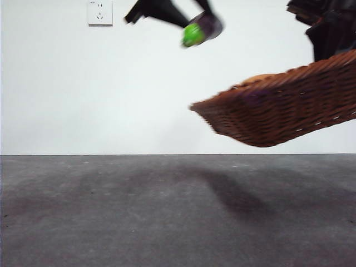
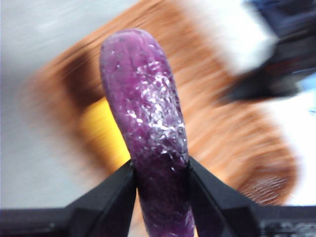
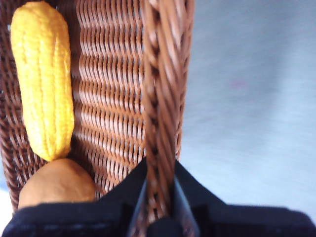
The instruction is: Help me put the vegetables on the table into the basket
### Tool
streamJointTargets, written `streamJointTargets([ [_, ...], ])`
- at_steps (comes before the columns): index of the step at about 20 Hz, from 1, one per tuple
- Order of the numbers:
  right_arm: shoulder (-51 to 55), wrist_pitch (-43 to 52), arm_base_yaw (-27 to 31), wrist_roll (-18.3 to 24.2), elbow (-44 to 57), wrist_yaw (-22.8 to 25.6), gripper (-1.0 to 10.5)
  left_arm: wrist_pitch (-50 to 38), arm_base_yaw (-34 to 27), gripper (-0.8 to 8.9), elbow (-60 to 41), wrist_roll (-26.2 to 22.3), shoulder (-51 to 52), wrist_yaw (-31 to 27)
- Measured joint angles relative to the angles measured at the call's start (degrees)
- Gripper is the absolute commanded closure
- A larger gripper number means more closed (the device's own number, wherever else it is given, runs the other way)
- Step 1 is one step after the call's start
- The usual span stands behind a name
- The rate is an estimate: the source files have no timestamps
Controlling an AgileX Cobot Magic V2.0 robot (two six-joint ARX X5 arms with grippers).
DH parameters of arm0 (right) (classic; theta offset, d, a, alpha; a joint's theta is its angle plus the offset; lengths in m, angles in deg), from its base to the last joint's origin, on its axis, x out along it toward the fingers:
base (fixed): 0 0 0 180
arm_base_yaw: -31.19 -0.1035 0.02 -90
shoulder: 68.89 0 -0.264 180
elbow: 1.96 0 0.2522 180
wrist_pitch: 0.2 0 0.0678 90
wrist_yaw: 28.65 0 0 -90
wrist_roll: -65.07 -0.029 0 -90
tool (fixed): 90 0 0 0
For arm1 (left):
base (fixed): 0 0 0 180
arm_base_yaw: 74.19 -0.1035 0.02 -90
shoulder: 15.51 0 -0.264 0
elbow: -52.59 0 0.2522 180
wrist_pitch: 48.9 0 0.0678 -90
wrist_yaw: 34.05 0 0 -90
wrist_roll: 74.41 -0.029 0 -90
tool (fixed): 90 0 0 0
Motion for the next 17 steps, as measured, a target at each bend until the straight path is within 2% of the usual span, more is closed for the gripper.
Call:
streamJointTargets([
  [3,0.0,2.2,-2.5,0.9,2.9,-6.1,9.5,0.2,3.2,8.16,0.0,2.3,-1.4,0.0],
  [6,0.0,2.2,-4.4,1.7,3.1,-7.5,9.5,0.3,3.8,8.05,0.0,4.7,-2.0,-0.6],
  [7,0.0,2.2,-4.7,1.7,3.1,-8.1,9.5,0.7,3.8,7.40,0.0,5.7,-2.1,-1.5],
  [9,0.0,2.2,-5.2,1.8,3.1,-9.7,9.5,0.9,3.3,4.81,0.0,7.2,-2.2,-2.1],
  [11,0.0,2.2,-5.8,1.9,3.1,-10.2,9.5,0.9,2.8,3.32,0.0,8.3,-2.2,-2.1],
  [15,0.0,2.2,-6.1,1.9,3.1,-10.3,9.5,0.9,2.3,3.07,0.0,8.4,-2.2,-2.1],
  [17,0.0,2.4,-6.1,1.9,3.1,-8.5,9.5,0.9,1.2,3.07,0.0,8.0,-2.2,0.0],
])
